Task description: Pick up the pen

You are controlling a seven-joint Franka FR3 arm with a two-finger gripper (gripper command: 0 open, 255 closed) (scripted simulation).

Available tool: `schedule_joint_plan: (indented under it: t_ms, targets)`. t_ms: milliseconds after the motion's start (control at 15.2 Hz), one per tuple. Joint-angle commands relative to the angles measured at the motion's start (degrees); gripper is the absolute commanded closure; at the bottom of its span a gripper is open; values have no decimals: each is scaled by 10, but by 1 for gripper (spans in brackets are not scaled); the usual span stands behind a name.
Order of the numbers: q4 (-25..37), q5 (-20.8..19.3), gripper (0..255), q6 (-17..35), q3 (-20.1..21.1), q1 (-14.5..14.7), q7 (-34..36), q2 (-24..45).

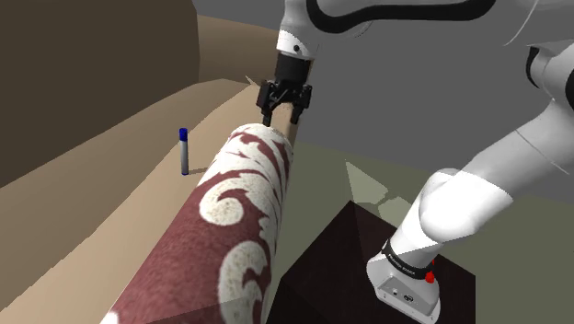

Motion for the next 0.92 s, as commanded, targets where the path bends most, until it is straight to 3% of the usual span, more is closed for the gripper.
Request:
schedule_joint_plan:
  t_ms: [0, 462, 858]
  targets:
    - [31, -6, 0, 10, 18, 1, 31, 43]
    - [186, -56, 0, 7, 67, 19, 146, 209]
    - [368, -120, 0, -33, 90, 56, 238, 372]
